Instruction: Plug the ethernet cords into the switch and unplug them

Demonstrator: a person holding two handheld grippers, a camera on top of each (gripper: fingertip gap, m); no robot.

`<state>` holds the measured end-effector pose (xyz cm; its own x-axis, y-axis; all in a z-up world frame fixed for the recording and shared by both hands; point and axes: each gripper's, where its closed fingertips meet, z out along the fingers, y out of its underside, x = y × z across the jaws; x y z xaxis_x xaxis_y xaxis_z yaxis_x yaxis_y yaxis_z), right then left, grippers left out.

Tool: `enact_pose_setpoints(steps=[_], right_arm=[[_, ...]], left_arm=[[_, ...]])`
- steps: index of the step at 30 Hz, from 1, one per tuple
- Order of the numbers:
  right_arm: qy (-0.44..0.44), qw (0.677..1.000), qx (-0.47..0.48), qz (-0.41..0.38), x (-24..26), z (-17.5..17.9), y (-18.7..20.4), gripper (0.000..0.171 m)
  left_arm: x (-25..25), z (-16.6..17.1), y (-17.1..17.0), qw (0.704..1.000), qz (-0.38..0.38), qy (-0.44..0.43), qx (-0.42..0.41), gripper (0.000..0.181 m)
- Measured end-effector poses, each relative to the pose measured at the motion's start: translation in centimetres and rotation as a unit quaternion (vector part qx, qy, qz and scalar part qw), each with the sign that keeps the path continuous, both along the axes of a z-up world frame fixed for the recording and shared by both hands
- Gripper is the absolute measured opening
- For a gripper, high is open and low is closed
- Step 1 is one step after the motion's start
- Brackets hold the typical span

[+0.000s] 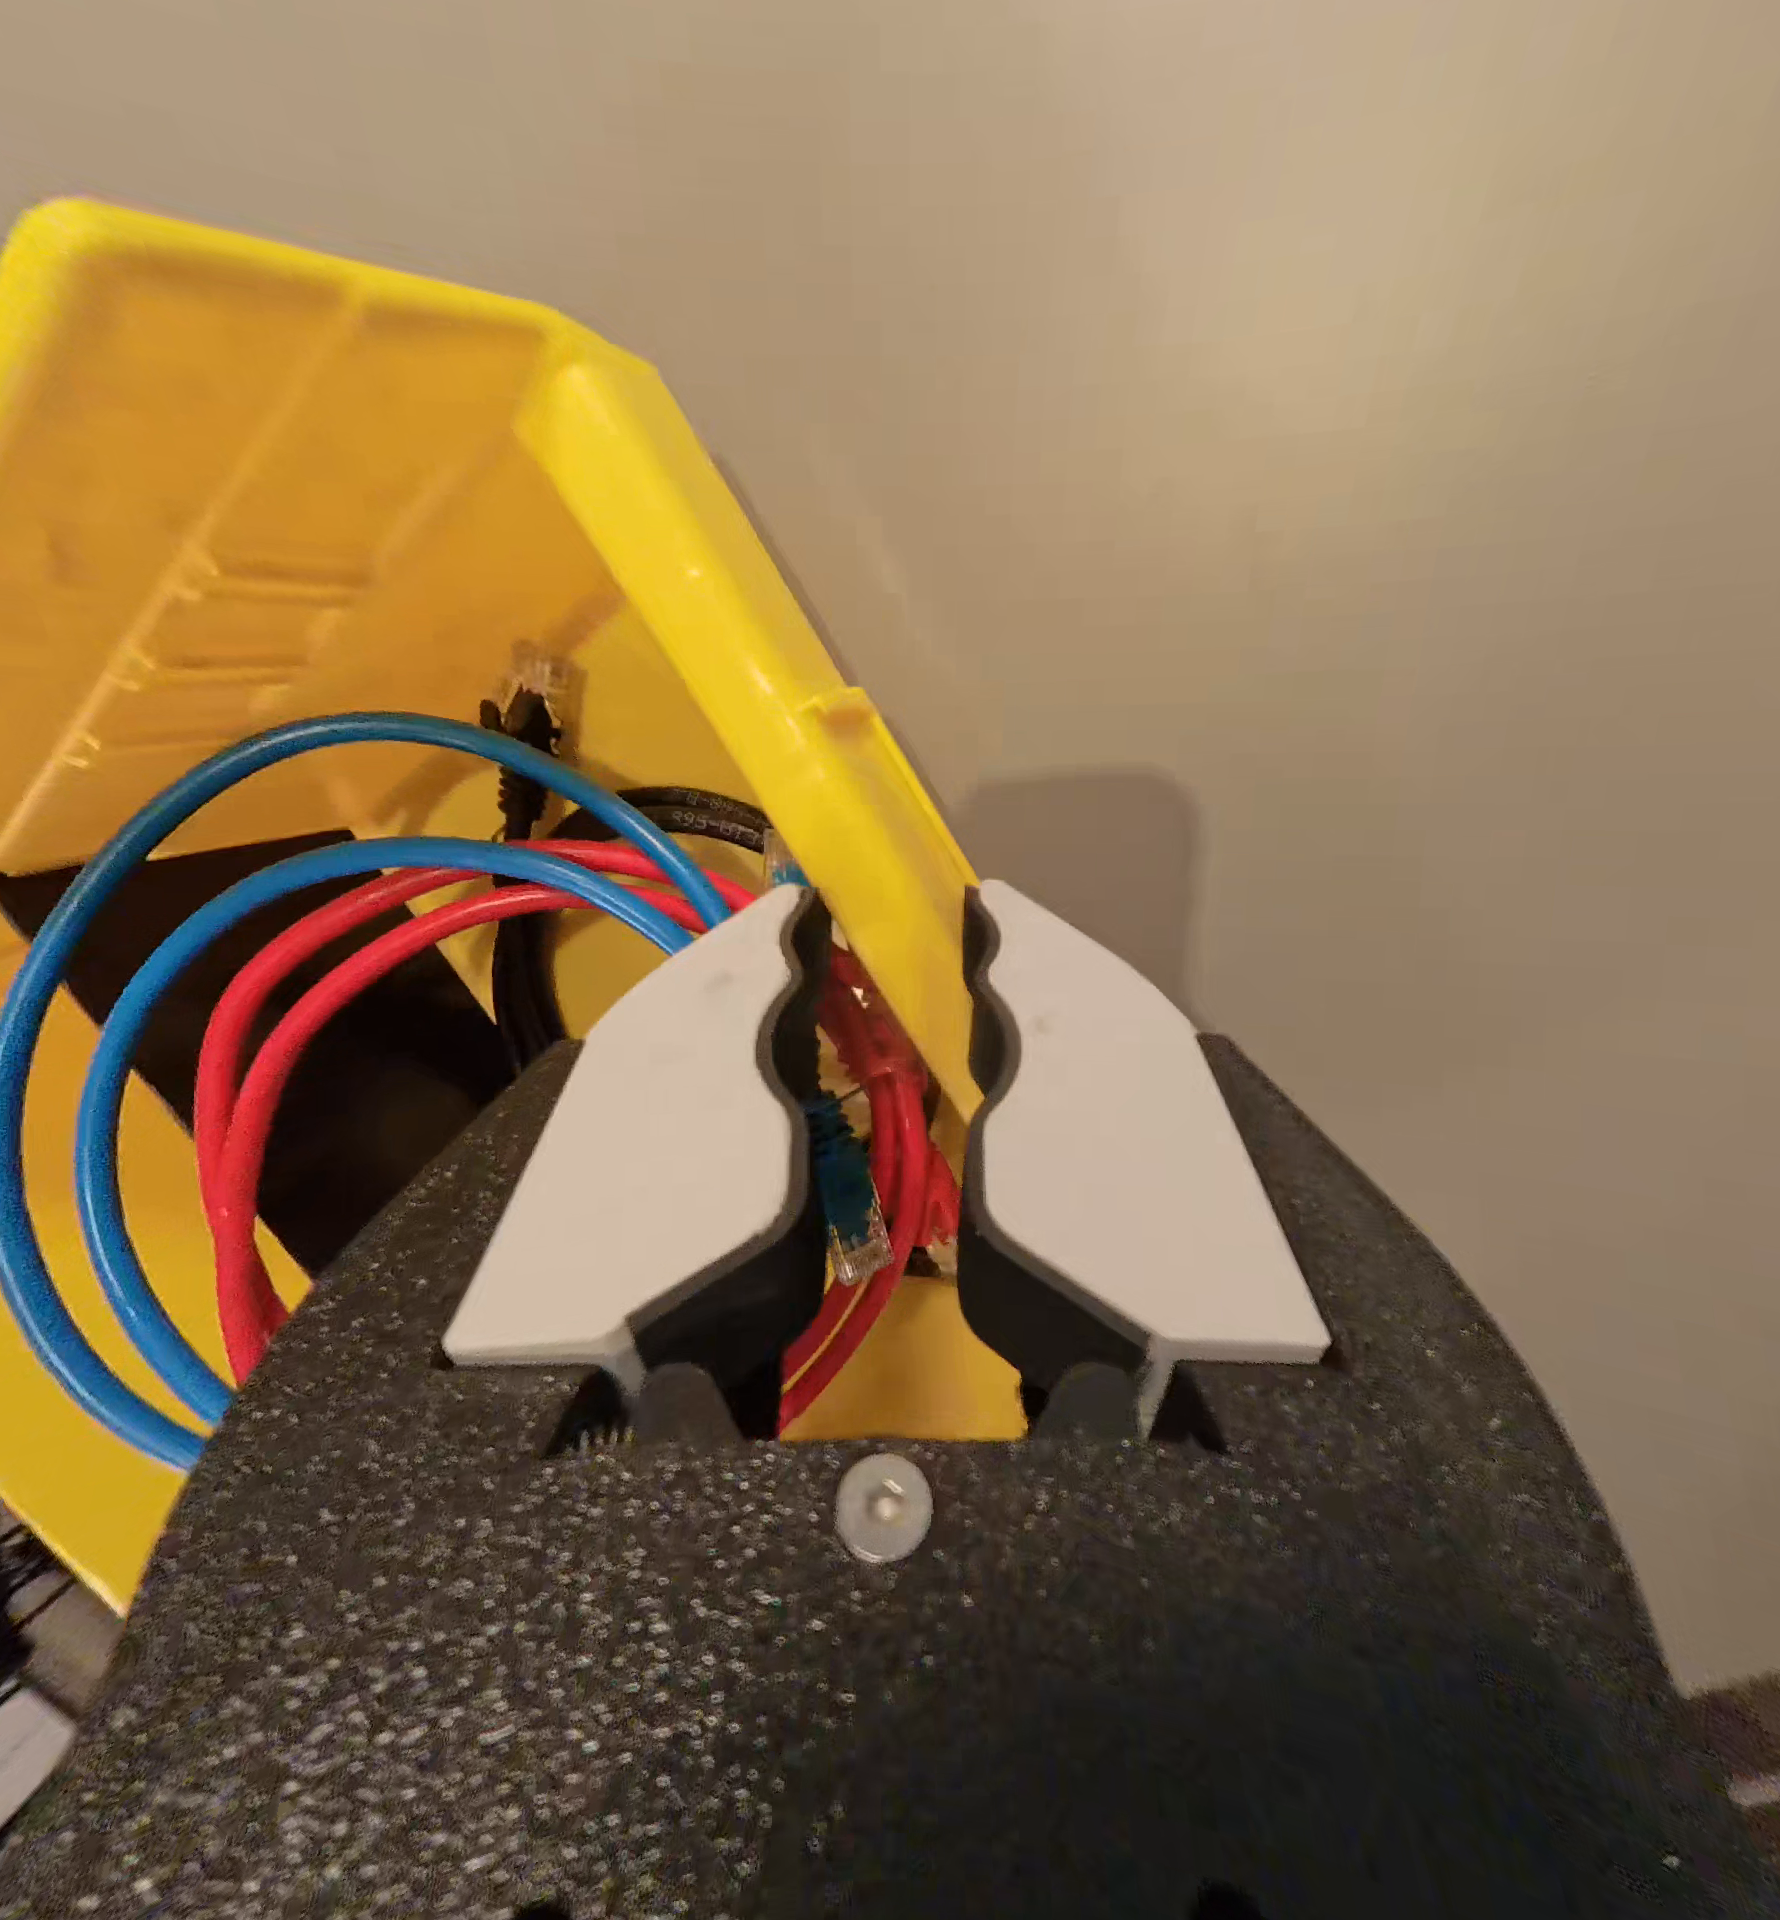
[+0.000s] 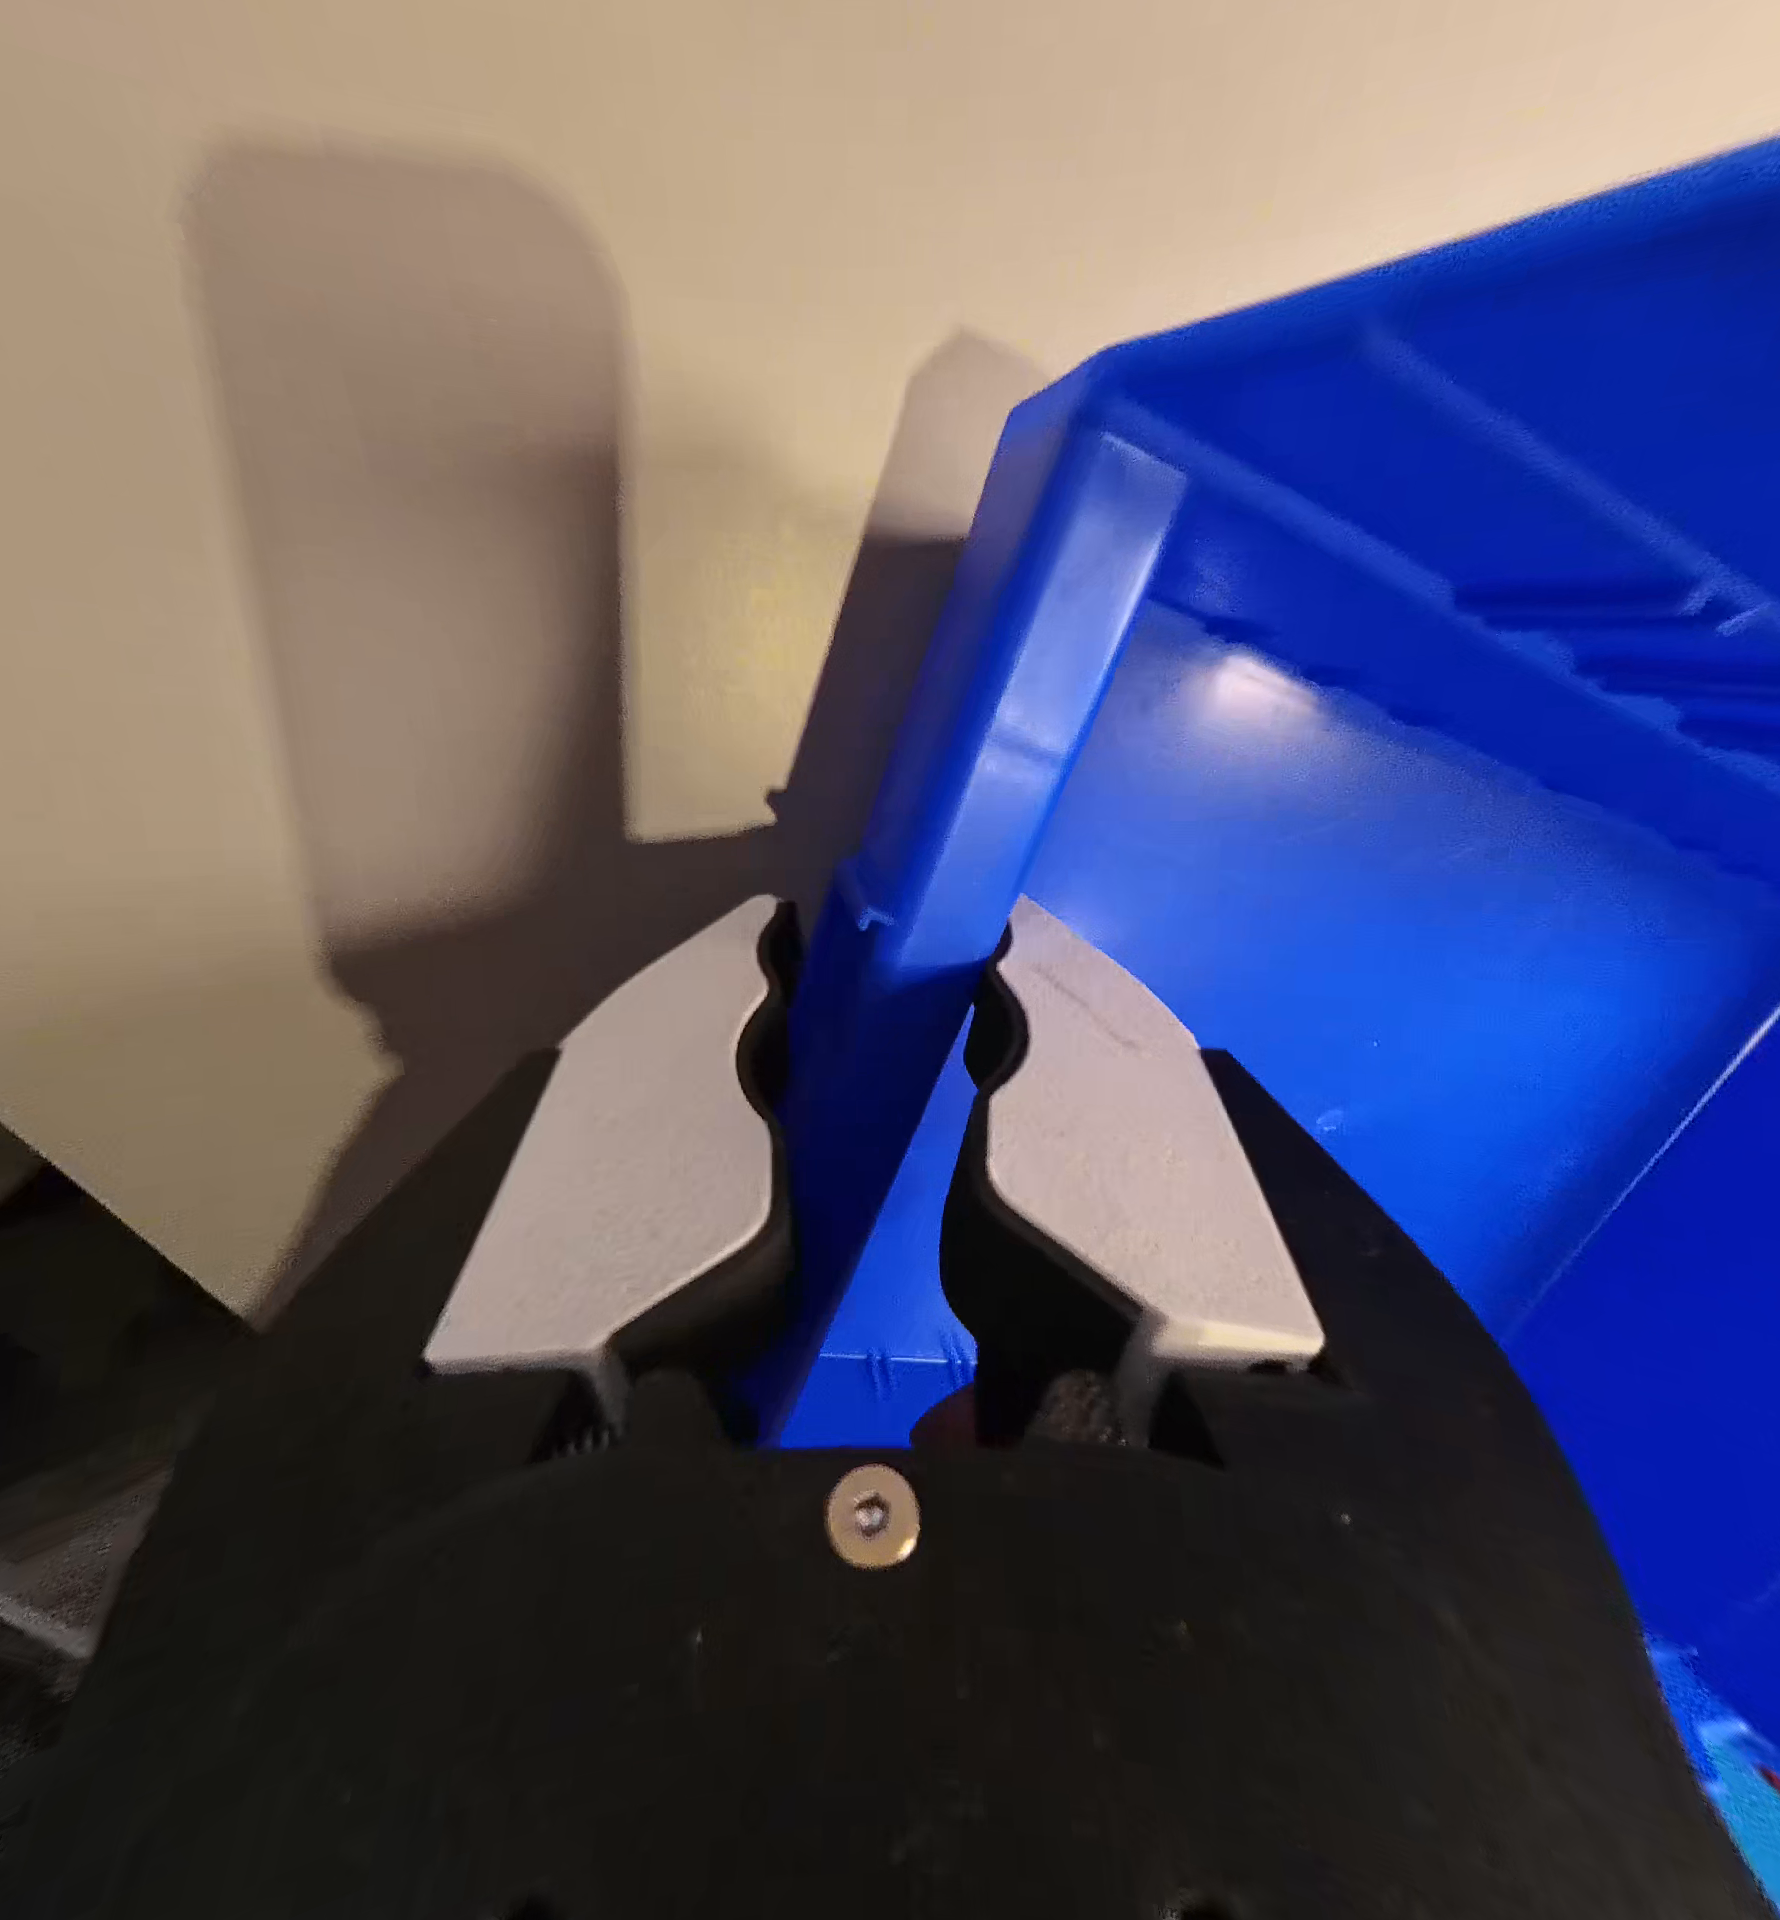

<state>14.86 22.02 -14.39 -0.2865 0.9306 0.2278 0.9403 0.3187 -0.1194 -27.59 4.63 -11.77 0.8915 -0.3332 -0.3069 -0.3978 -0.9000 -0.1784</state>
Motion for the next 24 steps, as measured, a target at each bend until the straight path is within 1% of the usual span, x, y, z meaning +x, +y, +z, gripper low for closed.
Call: enact_pose_setpoints(steps=[1,4,6,8,9,10,12,13,15,17,19,20,22,24], right_arm=[[-0.003,1.000,0.004,0.005,0.5,0.0,0.4,0.032],[-0.023,1.000,0.021,-0.003,2.8,0.0,1.9,0.030],[-0.033,0.998,0.042,-0.022,4.7,0.2,3.3,0.032],[-0.012,0.997,0.047,-0.055,5.8,0.7,4.2,0.037],[0.013,0.996,0.042,-0.074,5.9,1.2,4.3,0.041],[0.048,0.994,0.037,-0.095,5.8,1.8,4.4,0.047],[0.122,0.983,0.027,-0.138,5.3,3.0,4.3,0.057],[0.159,0.975,0.022,-0.156,4.9,3.4,4.2,0.062],[0.226,0.956,0.012,-0.188,4.2,4.1,3.7,0.072],[0.283,0.934,0.000,-0.215,3.2,4.4,3.0,0.085],[0.335,0.911,-0.010,-0.240,1.9,4.8,2.4,0.092],[0.356,0.900,-0.016,-0.250,1.2,5.0,2.1,0.099],[0.398,0.877,-0.020,-0.268,-0.3,5.6,1.9,0.104],[0.431,0.856,-0.022,-0.285,-1.9,6.0,2.1,0.106]], left_arm=[[0.0,0.0,-0.9,1.000,-0.011,0.004,-0.016,0.026],[-0.8,0.0,-5.2,0.996,-0.036,0.011,-0.084,0.024],[-2.1,0.0,-8.8,0.991,-0.031,0.017,-0.130,0.023],[-3.2,0.3,-11.2,0.991,-0.003,0.014,-0.135,0.040],[-3.2,0.7,-11.7,0.994,0.010,-0.001,-0.113,0.043],[-2.8,1.3,-11.5,0.997,0.023,-0.018,-0.072,0.048],[-1.5,2.7,-10.1,0.996,0.056,-0.061,0.035,0.052],[-0.9,3.3,-9.2,0.989,0.078,-0.080,0.092,0.054],[-0.5,4.3,-7.7,0.961,0.145,-0.113,0.205,0.058],[-1.0,4.7,-6.9,0.923,0.211,-0.123,0.298,0.063],[-1.8,4.3,-7.1,0.893,0.267,-0.108,0.346,0.063],[-2.0,4.2,-7.0,0.881,0.281,-0.101,0.367,0.064],[-2.3,4.0,-6.7,0.858,0.305,-0.094,0.402,0.063],[-2.8,4.1,-6.3,0.844,0.318,-0.077,0.425,0.062]])
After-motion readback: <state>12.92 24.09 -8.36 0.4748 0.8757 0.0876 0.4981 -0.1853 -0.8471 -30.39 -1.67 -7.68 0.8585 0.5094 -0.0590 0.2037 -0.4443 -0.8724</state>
